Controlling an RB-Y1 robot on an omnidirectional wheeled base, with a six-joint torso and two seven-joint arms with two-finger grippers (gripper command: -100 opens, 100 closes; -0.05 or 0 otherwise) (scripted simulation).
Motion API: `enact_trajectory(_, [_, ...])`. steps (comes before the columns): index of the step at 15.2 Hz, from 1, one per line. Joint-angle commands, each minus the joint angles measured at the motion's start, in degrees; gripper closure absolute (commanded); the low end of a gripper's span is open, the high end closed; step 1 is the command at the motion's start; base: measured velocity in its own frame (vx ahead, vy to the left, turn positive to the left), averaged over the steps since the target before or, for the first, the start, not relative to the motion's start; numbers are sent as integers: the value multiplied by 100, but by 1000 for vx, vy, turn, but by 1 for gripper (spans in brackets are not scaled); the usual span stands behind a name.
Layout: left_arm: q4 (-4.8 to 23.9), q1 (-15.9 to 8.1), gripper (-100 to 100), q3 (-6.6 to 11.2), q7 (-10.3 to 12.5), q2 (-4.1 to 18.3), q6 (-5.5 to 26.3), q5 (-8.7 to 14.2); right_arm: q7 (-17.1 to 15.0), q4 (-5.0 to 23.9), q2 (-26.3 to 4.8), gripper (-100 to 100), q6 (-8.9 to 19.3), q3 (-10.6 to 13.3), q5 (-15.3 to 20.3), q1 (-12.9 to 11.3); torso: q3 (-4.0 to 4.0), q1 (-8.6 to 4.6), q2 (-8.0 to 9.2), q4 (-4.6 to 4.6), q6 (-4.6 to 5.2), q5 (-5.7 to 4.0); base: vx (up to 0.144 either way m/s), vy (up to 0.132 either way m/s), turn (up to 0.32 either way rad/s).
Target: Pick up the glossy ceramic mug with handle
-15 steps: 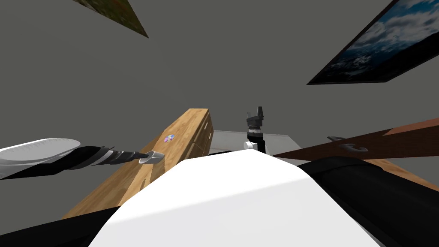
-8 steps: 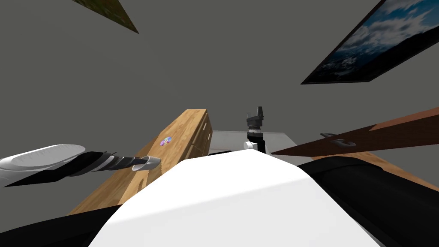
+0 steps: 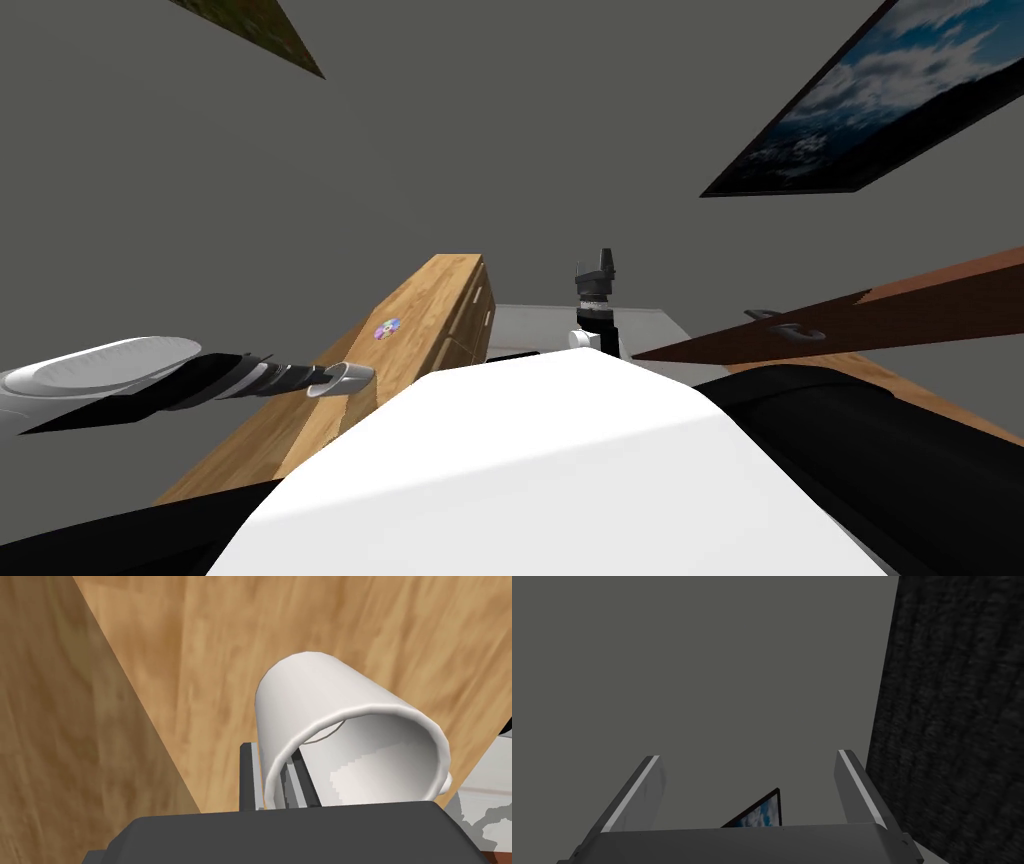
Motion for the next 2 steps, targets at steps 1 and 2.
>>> enact_trajectory(1, [-54,61,100,75,5,175,-137,106,0,0,0,0,0,0,0,0,0,0,0,0,0,0,36,-3,81])
enact_trajectory(2, [12,2,100,25,-17,63,-75,34,0,0,0,0,0,0,0,0,-2,-3,-4,-1,-2,-2,23,1,34])
